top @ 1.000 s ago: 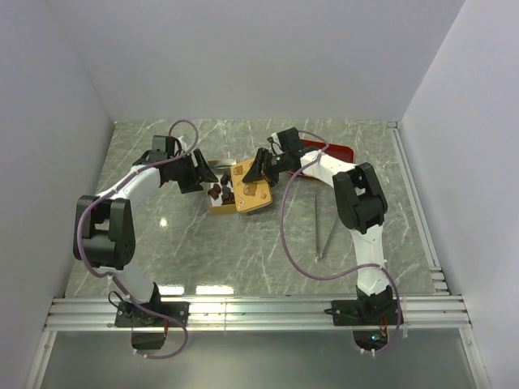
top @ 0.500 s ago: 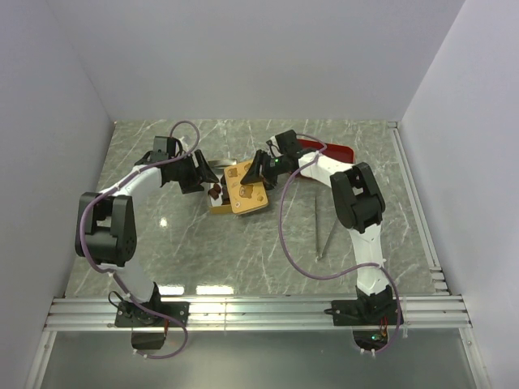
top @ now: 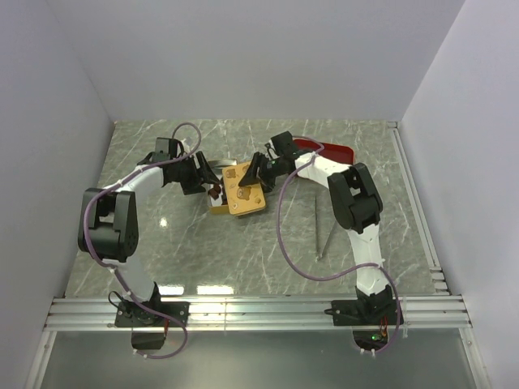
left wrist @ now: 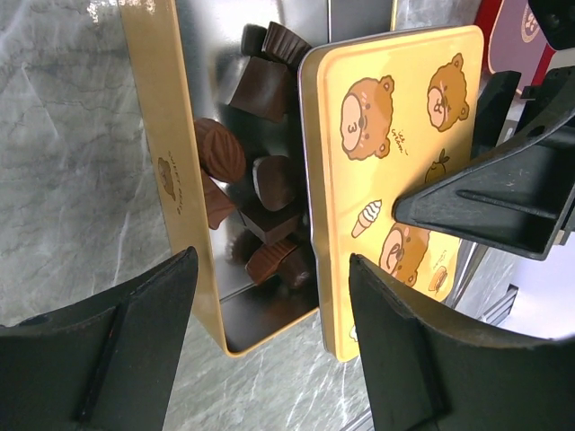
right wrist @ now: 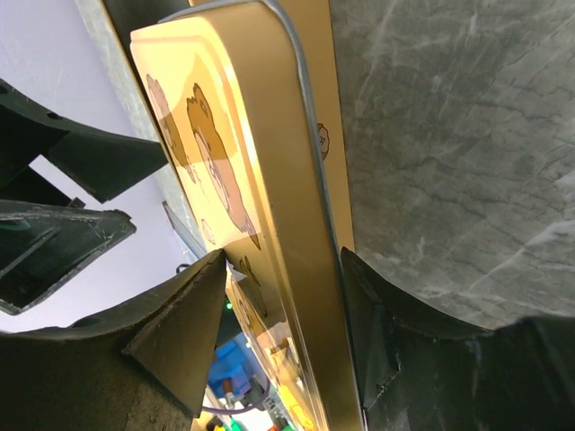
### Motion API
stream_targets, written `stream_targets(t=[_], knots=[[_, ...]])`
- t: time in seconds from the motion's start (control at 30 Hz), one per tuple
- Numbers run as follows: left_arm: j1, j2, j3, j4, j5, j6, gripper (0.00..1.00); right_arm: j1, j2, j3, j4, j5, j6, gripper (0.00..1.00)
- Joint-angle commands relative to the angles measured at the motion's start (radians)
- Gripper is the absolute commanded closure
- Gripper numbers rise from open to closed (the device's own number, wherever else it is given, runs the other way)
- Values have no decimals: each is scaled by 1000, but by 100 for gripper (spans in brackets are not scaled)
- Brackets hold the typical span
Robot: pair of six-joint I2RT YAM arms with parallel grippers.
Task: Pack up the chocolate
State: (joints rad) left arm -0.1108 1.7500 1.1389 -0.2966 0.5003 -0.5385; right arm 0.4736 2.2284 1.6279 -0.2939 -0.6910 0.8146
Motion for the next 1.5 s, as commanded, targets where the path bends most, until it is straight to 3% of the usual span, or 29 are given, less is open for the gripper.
stream_targets(t=[0.0, 0.63, 1.47], knots=[[-1, 8, 15, 33, 30, 6, 27, 8, 25, 36, -36, 51, 17, 40], [-16, 28, 24, 47, 53, -3, 27, 39, 119, 182, -237, 113, -3, 33], [-40, 48, 50, 14, 12, 9, 30, 60, 116, 236, -318, 156, -40, 26]])
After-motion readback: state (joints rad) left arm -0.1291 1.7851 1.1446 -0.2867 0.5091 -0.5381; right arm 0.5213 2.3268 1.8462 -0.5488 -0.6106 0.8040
